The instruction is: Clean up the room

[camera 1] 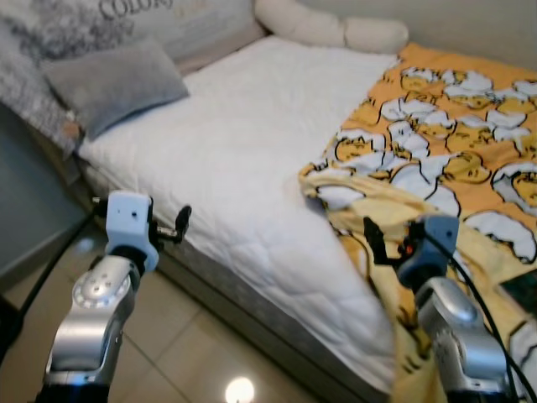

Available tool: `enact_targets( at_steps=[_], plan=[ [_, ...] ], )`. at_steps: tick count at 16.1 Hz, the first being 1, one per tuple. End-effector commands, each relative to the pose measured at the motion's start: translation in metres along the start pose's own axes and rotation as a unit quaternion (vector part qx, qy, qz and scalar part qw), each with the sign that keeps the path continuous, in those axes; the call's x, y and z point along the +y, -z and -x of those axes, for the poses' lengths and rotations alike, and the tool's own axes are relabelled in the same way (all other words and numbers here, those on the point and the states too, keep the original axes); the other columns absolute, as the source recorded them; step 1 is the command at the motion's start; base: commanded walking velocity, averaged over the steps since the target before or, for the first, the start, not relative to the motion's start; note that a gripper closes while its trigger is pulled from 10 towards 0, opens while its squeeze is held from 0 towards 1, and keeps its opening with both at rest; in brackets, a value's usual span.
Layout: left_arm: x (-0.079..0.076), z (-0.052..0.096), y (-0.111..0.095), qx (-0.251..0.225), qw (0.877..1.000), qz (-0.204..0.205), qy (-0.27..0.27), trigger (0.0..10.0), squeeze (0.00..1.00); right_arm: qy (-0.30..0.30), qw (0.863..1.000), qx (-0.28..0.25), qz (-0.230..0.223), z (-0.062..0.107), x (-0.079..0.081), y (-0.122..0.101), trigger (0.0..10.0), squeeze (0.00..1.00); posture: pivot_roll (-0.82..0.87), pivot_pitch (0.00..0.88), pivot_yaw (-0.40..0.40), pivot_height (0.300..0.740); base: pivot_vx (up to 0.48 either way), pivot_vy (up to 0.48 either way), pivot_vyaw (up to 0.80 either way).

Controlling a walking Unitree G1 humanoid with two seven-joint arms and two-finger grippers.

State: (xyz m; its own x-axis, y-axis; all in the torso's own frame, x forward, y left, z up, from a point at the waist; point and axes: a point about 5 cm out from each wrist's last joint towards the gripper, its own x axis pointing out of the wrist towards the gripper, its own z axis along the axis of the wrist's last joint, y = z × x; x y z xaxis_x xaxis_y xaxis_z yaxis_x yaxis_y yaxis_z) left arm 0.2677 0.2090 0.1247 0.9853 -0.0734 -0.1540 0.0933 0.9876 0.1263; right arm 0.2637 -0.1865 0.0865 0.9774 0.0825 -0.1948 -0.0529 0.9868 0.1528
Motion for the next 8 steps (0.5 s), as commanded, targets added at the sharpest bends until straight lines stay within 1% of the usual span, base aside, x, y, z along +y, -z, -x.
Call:
enact_targets(
  at_steps=[1, 6, 8],
  plan=[
    [0.0020, 0.0008, 0.0001, 0.003, 1.000, -0.006, -0.001, 10.0, 0.88, -0.007, 1.000, 0.000, 0.005, -0.0007, 0.0030, 0.0000, 10.0, 1.00, -0.02, 0.000, 0.072, 0.740, 0.000, -0.480, 0.00],
    [0.0008, 0.0013, 0.0022, 0.007, 1.000, -0.011, 0.004, 10.0, 0.87, -0.003, 1.000, 0.005, 0.002, 0.0003, 0.0026, 0.0030, 10.0, 1.00, -0.02, 0.000, 0.073, 0.740, 0.000, -0.480, 0.00],
    [0.0017, 0.0017, 0.0043, 0.013, 1.000, -0.009, 0.000, 10.0, 0.85, -0.003, 1.000, 0.006, 0.001, 0.0004, 0.0027, 0.0035, 10.0, 1.00, -0.02, 0.000, 0.073, 0.740, 0.000, 0.000, 0.00]
  ],
)
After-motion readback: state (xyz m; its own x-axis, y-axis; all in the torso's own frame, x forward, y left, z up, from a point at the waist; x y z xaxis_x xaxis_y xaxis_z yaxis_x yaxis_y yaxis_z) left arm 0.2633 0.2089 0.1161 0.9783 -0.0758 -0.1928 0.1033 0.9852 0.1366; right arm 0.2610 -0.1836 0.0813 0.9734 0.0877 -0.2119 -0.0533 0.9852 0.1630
